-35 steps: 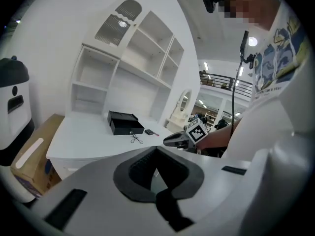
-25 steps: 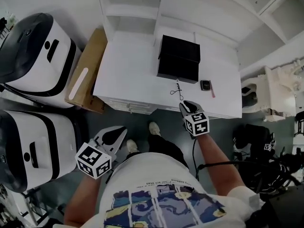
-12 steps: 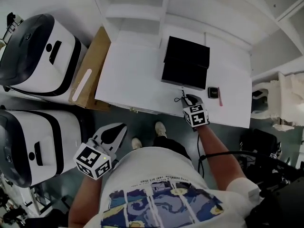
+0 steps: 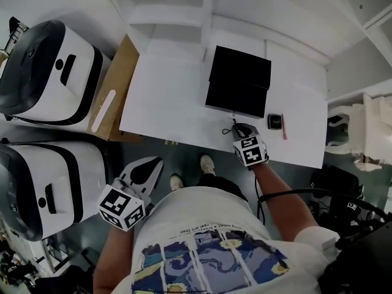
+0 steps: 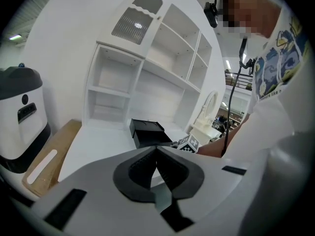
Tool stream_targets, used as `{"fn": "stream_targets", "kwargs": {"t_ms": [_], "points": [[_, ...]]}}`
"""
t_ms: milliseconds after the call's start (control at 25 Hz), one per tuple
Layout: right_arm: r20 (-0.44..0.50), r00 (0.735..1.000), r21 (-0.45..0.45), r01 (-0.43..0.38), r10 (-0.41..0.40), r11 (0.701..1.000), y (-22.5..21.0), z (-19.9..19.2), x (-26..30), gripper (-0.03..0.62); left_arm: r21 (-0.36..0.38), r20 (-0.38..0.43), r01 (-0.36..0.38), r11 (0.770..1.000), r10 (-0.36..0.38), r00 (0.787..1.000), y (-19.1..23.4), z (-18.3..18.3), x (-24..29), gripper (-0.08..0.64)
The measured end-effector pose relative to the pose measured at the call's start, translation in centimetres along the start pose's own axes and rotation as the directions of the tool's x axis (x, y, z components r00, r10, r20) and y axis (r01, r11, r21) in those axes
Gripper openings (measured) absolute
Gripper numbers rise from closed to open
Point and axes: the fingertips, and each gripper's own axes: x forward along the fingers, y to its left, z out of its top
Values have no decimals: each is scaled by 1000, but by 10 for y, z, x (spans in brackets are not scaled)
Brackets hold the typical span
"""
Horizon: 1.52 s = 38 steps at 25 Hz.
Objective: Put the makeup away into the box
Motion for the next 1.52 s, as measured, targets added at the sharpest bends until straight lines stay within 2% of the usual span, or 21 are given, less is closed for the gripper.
{"fn": "stream_targets", "kwargs": {"t_ms": [240, 560, 960, 1520], "points": [[-9, 998, -33, -56, 56, 998, 8, 2, -6, 41, 1, 0, 0, 1000, 0, 1000, 2, 4, 9, 14], [19, 993, -21, -114, 114, 993, 11, 16, -33, 40, 18, 8, 23, 1000, -23, 1000, -2, 12, 21, 14], [66, 984, -25, -166, 168, 986, -4, 71, -63, 38, 27, 17, 24, 999, -24, 1000, 1, 18, 26, 14], [48, 982, -69, -179, 183, 981, -44, 131, -5, 38, -9, 40, -97, 995, 98, 994, 21, 19, 3, 14]]}}
